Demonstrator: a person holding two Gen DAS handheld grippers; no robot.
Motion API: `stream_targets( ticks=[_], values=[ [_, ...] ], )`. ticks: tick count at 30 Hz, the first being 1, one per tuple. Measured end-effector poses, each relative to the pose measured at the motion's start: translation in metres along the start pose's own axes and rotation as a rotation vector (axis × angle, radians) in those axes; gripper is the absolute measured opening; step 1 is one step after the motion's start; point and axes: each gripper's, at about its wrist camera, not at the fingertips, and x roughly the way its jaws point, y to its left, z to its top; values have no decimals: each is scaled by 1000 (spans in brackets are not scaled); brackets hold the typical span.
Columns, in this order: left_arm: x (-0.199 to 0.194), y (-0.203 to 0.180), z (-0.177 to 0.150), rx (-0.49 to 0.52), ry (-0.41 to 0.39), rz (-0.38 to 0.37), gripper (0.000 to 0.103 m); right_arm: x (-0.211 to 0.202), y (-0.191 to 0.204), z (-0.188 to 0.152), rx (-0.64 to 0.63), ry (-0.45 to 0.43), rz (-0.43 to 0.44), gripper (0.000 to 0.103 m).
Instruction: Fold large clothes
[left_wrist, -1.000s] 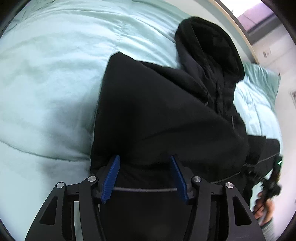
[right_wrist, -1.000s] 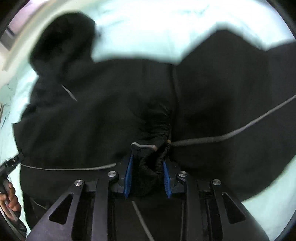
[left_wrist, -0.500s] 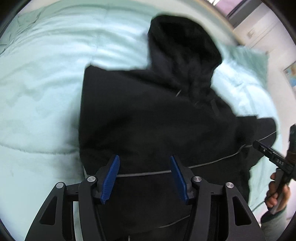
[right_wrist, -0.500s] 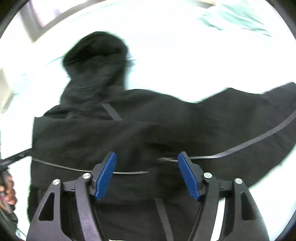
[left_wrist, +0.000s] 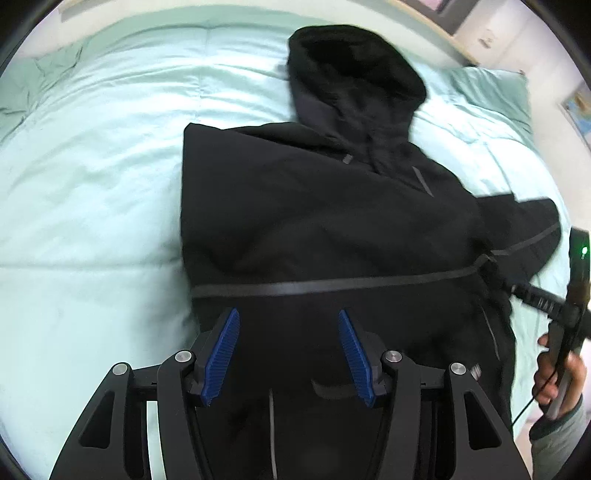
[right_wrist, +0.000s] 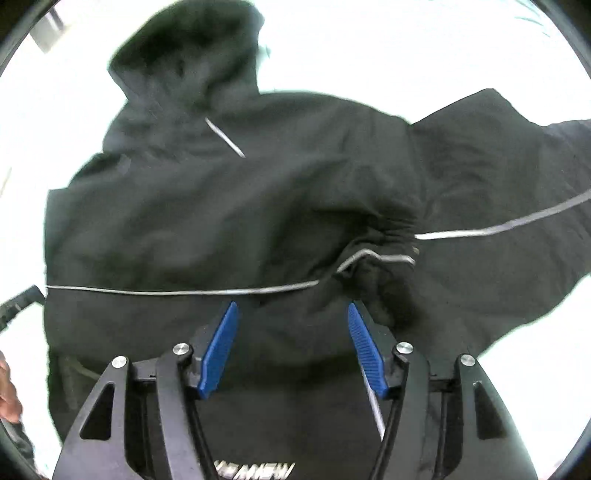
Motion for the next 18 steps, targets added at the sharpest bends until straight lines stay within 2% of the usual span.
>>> stream_targets(
  ticks=[2,6,10,13,18],
  values=[
    [-21,-3,-17,-3,-6,-19,58,-20,1,-10,52,-21,13,64],
    [-65,-12,-48,18,-63,-42,58,-60,-6,-61,149,-44,43,64],
    [-97,-33,-68,60,-108,-43,58,-101,-20,-99,148,-41,24,65],
    [-114,-53,-79,54,-135,-29,58,-134,-41,-109,131,-81,7,65],
    [-125,-96,-93,22,-162,-10,58,-156,-72,-100,128,-140,30,67]
  ],
)
